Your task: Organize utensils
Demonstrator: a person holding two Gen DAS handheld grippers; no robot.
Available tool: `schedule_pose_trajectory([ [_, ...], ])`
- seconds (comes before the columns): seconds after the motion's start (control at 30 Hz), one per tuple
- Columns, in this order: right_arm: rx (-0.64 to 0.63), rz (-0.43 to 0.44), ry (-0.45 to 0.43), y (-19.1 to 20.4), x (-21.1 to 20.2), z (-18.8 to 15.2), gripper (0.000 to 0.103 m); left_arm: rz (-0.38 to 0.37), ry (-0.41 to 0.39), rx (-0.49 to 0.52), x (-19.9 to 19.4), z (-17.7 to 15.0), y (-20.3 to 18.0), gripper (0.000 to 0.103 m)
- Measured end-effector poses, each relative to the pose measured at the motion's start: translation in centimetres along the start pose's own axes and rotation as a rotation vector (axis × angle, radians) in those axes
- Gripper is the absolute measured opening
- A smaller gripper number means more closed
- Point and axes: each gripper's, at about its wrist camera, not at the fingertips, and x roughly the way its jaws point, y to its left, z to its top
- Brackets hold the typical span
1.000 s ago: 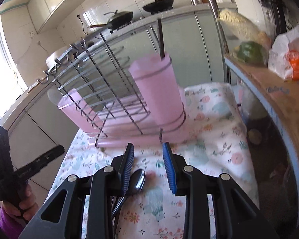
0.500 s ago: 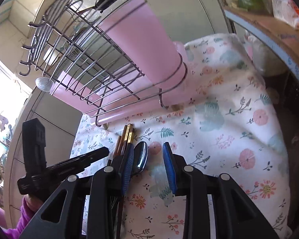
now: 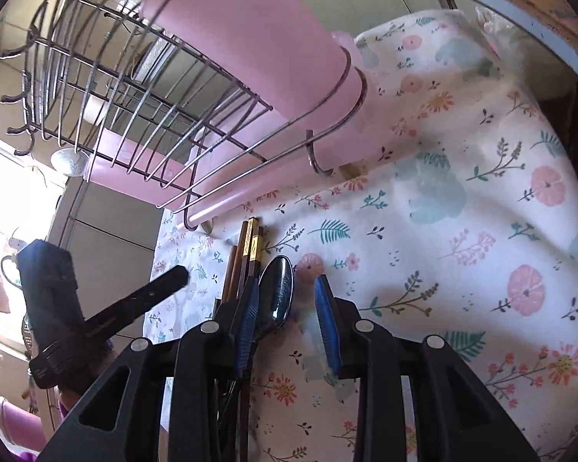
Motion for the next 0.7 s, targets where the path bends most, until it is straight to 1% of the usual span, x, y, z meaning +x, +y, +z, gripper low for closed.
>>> schedule_pose_trajectory([
  [0.17,-0.014,-0.015,0.035,0.6,1.8,0.2,0.03,-0.029,-0.055,0.017,-2.0,-0.5,-0.2,0.003],
  [0.23,-0.024,-0.028,0.051,0.8,2.7,0.1,0.028,-0.039,-0.069,0.018,-2.7,-0.5,0.0,0.003],
  [0.3,-0.036,-0.038,0.051,1.1,3.3,-0.1,0.021,-0.04,-0.08,0.02,-3.0,-0.5,-0.1,0.003],
  [0.33,-0.044,-0.043,0.046,1.4,3.5,-0.2,0.016,-0.04,-0.088,0.021,-3.3,-0.6,-0.1,0.003],
  [0.37,-0.056,-0.048,0.048,1.6,3.7,-0.2,0.008,-0.04,-0.094,0.021,-3.6,-0.7,-0.1,0.003],
  [0.4,-0.065,-0.047,0.047,1.8,3.7,-0.3,0.005,-0.043,-0.101,0.02,-3.8,-0.7,0.0,0.003],
  [0.5,-0.088,-0.043,0.013,2.5,2.9,-0.5,0.003,-0.047,-0.119,0.016,-4.3,-0.7,-0.3,0.003],
  [0.6,-0.119,-0.04,-0.036,3.1,1.2,-0.8,0.003,-0.06,-0.147,0.006,-5.1,-0.8,-0.2,0.003],
  [0.7,-0.161,-0.042,-0.102,4.3,-0.8,-1.0,0.002,-0.072,-0.19,-0.001,-6.4,-0.8,0.0,0.003],
])
